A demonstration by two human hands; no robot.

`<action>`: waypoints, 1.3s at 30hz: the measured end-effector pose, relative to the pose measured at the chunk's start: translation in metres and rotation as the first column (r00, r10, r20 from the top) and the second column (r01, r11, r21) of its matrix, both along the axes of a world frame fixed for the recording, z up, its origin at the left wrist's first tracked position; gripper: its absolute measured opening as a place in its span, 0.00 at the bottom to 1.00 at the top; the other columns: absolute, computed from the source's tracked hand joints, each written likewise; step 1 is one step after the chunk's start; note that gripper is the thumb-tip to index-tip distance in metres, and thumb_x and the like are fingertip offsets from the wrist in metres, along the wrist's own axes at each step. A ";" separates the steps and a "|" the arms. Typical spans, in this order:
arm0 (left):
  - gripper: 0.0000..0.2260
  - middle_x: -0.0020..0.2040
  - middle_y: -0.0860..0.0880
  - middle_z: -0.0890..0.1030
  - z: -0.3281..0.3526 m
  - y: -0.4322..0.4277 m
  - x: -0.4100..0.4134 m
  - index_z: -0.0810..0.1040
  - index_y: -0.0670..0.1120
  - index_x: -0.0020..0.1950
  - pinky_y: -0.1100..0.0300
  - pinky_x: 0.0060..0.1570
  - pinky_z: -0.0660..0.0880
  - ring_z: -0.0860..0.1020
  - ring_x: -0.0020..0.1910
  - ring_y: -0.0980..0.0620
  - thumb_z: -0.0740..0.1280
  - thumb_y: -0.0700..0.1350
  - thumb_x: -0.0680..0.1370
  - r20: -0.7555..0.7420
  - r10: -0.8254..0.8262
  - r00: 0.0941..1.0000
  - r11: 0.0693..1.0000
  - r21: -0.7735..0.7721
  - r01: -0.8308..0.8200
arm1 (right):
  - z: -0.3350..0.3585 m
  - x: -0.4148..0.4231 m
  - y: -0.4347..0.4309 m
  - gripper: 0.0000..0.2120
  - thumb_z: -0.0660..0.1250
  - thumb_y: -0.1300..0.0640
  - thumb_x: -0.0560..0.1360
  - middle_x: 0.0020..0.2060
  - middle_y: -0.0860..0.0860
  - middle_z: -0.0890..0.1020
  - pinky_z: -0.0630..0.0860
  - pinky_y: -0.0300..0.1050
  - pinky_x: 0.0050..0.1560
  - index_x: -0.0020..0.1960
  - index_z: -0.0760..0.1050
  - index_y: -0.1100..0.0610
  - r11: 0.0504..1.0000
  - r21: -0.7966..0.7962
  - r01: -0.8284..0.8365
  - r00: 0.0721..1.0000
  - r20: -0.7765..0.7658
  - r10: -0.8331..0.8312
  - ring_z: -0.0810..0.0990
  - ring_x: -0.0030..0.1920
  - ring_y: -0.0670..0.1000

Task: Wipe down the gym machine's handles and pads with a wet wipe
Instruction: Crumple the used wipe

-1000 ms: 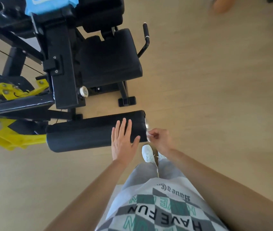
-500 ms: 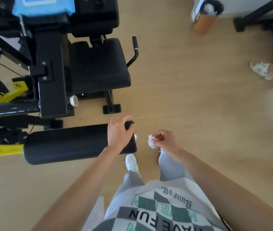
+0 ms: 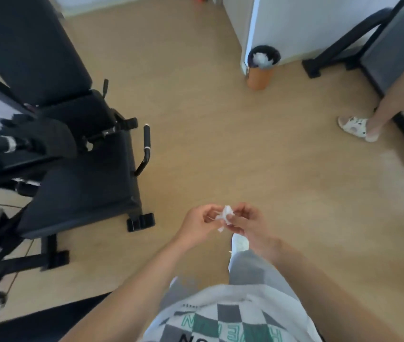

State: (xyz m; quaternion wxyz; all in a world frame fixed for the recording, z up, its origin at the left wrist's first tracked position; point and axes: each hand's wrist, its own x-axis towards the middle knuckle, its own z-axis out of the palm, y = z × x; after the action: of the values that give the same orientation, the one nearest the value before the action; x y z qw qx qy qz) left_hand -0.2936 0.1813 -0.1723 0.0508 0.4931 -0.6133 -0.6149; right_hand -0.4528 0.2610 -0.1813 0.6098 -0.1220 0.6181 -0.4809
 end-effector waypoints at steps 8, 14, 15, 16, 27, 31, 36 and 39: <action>0.06 0.39 0.51 0.82 0.003 -0.088 -0.127 0.81 0.50 0.48 0.57 0.41 0.77 0.79 0.36 0.54 0.74 0.39 0.77 0.019 0.190 0.982 0.982 -0.003 -0.190 | 0.003 -0.122 -0.081 0.10 0.71 0.69 0.77 0.33 0.54 0.82 0.79 0.42 0.35 0.53 0.78 0.55 0.998 0.001 -0.055 0.978 -0.201 0.054 0.81 0.31 0.50; 0.05 0.38 0.50 0.81 -0.020 -0.171 -0.195 0.79 0.47 0.47 0.55 0.40 0.76 0.77 0.32 0.55 0.74 0.38 0.77 0.005 0.314 0.949 0.948 0.042 -0.314 | 0.001 -0.192 -0.174 0.09 0.71 0.69 0.76 0.33 0.53 0.79 0.78 0.40 0.36 0.46 0.76 0.57 0.983 0.057 -0.172 0.931 -0.318 0.181 0.79 0.32 0.48; 0.06 0.39 0.49 0.81 -0.024 -0.189 -0.206 0.79 0.47 0.47 0.55 0.40 0.76 0.77 0.32 0.55 0.74 0.39 0.77 0.003 0.324 0.946 0.945 0.052 -0.323 | 0.000 -0.204 -0.193 0.09 0.71 0.69 0.76 0.34 0.54 0.79 0.78 0.41 0.36 0.45 0.76 0.57 0.981 0.065 -0.183 0.922 -0.335 0.194 0.79 0.32 0.48; 0.06 0.39 0.48 0.82 -0.030 -0.209 -0.218 0.78 0.47 0.46 0.54 0.40 0.76 0.77 0.32 0.54 0.74 0.39 0.77 -0.003 0.323 0.946 0.944 0.063 -0.323 | -0.002 -0.217 -0.213 0.09 0.71 0.69 0.76 0.34 0.53 0.79 0.78 0.41 0.36 0.45 0.76 0.57 0.979 0.073 -0.188 0.916 -0.347 0.202 0.79 0.32 0.47; 0.09 0.34 0.49 0.79 -0.034 -0.445 -0.367 0.77 0.47 0.40 0.57 0.35 0.74 0.76 0.29 0.53 0.74 0.37 0.76 -0.007 0.207 0.978 0.965 0.166 -0.203 | 0.008 -0.353 -0.430 0.20 0.76 0.62 0.72 0.50 0.48 0.82 0.80 0.41 0.43 0.58 0.77 0.45 0.967 0.138 -0.214 0.812 -0.525 0.255 0.83 0.41 0.48; 0.08 0.36 0.49 0.80 -0.030 -0.527 -0.429 0.77 0.48 0.41 0.61 0.34 0.75 0.77 0.32 0.53 0.74 0.39 0.76 0.027 0.143 0.989 0.975 0.167 -0.146 | 0.004 -0.409 -0.500 0.14 0.76 0.63 0.74 0.44 0.49 0.82 0.78 0.37 0.42 0.53 0.79 0.49 0.972 0.145 -0.186 0.816 -0.528 0.235 0.81 0.39 0.45; 0.07 0.38 0.49 0.81 -0.040 -0.615 -0.508 0.78 0.47 0.43 0.64 0.35 0.77 0.79 0.32 0.58 0.74 0.38 0.77 0.029 0.122 0.992 0.965 0.232 -0.126 | -0.023 -0.485 -0.583 0.07 0.75 0.62 0.74 0.40 0.49 0.81 0.74 0.33 0.41 0.50 0.80 0.55 0.974 0.177 -0.140 0.839 -0.501 0.212 0.77 0.36 0.42; 0.07 0.41 0.47 0.82 -0.054 -0.661 -0.554 0.77 0.45 0.45 0.65 0.36 0.78 0.80 0.36 0.56 0.73 0.35 0.77 0.051 0.193 0.980 0.937 0.287 -0.199 | -0.044 -0.536 -0.637 0.07 0.75 0.63 0.74 0.40 0.47 0.82 0.74 0.32 0.38 0.49 0.80 0.58 0.974 0.187 -0.132 0.852 -0.481 0.207 0.78 0.35 0.40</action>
State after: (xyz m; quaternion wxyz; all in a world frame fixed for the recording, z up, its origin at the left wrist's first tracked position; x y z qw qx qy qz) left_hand -0.8480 -0.4801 -0.2261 0.0318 0.5607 -0.4646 -0.6846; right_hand -0.9892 -0.3762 -0.2255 0.4774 -0.2507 0.7746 -0.3307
